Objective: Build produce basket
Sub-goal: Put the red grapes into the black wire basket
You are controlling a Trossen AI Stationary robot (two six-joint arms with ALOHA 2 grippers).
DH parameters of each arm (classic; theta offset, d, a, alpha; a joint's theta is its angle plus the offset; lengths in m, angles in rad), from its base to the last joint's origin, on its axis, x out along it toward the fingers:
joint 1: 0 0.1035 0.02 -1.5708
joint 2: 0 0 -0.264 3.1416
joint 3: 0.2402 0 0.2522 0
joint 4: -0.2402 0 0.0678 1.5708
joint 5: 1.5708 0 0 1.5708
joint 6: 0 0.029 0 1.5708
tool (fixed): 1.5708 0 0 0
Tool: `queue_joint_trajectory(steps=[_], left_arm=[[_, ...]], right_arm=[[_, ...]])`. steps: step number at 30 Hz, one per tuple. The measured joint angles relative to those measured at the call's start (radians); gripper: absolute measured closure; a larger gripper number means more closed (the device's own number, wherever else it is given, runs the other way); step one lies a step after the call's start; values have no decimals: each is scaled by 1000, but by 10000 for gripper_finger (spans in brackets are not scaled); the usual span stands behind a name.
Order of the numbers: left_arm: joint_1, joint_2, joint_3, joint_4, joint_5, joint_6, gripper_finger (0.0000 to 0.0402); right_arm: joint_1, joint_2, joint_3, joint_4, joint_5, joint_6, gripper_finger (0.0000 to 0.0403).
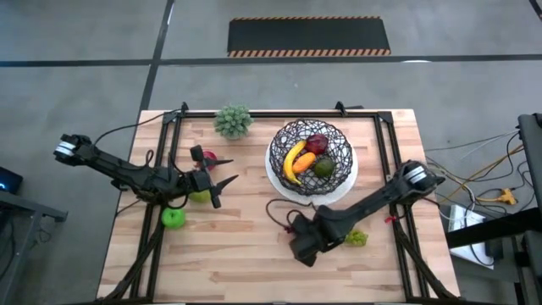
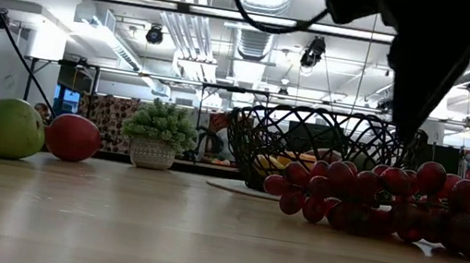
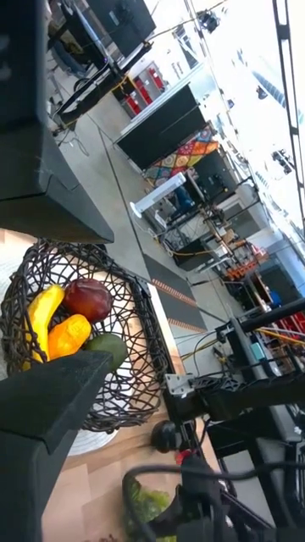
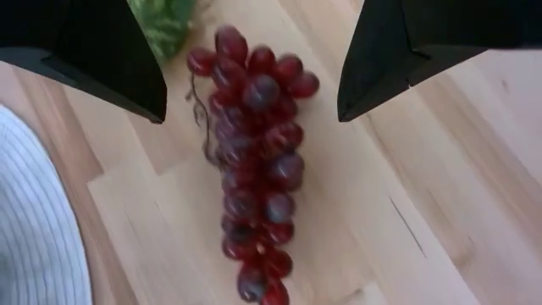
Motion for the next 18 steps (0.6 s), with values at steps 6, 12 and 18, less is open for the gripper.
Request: queue_joint_trajectory(steps=[6, 12, 18], left_arm=[[0, -1, 0, 0, 0, 5, 200], [0, -1, 0, 0, 0, 30, 200], [0, -1, 3, -1, 0, 37, 200]], right_arm=[[3, 75, 29, -9, 24, -7, 75], [7, 142, 29, -9, 25, -30, 75], [10, 170, 29, -7, 24, -34, 77]])
